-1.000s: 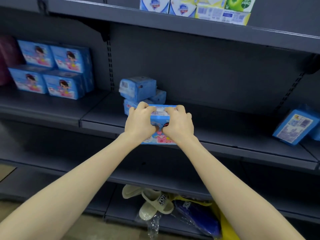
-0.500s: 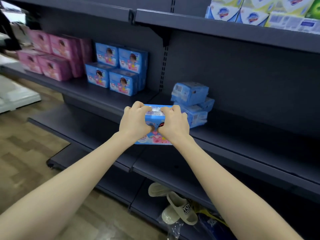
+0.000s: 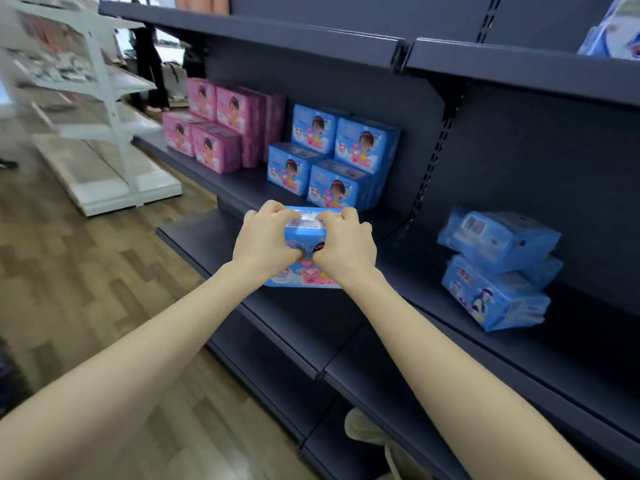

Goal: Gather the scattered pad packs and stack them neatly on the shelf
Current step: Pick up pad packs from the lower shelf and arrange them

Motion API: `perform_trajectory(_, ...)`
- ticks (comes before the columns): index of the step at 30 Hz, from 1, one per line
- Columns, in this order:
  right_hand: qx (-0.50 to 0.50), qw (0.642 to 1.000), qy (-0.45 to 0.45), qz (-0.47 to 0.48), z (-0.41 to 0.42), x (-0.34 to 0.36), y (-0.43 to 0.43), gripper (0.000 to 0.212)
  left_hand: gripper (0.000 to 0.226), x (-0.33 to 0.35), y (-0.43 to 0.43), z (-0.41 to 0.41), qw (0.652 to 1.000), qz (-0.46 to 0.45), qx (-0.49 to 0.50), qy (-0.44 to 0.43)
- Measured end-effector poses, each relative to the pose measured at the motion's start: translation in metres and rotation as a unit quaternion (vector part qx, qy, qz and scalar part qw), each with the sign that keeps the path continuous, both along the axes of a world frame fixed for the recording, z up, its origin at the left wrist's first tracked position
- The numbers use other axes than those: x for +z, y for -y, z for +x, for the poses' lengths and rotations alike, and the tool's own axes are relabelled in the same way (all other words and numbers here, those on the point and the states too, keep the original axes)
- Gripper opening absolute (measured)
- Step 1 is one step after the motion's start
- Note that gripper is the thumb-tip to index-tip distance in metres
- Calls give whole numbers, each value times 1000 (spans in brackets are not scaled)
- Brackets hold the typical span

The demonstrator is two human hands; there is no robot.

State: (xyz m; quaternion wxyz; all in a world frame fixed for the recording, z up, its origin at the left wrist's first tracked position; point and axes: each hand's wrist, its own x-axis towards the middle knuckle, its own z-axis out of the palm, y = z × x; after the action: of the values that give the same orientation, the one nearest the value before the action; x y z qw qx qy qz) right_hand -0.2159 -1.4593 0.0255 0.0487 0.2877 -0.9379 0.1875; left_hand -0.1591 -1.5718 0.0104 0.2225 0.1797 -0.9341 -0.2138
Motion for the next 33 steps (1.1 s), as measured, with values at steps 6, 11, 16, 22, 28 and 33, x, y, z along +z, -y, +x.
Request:
perform_trajectory(6, 17, 1000, -1, -10, -43, 5, 56, 48, 61, 9, 55, -41, 1000, -13, 20, -11)
perform_trajectory(11, 12, 1000, -3, -4, -80, 7, 90, 52, 62, 10, 91, -78, 1000, -18, 17, -7)
perform_trajectory(16, 9, 1000, 2, 10, -108, 7, 113, 58, 62, 9, 113, -104, 1000, -15, 8, -3)
perform_trajectory(22, 2, 1000, -12, 20, -131, 10, 141, 60, 64, 15, 143, -129, 1000, -16, -13, -3)
perform_trajectory(28, -27, 999, -11, 25, -147, 14, 170, 56, 58, 20, 180, -152, 998, -19, -61, -5)
perform_trajectory(33, -77, 996, -3, 37, -156, 19, 203, 59, 58, 24, 216, -169, 993, -20, -113, -12)
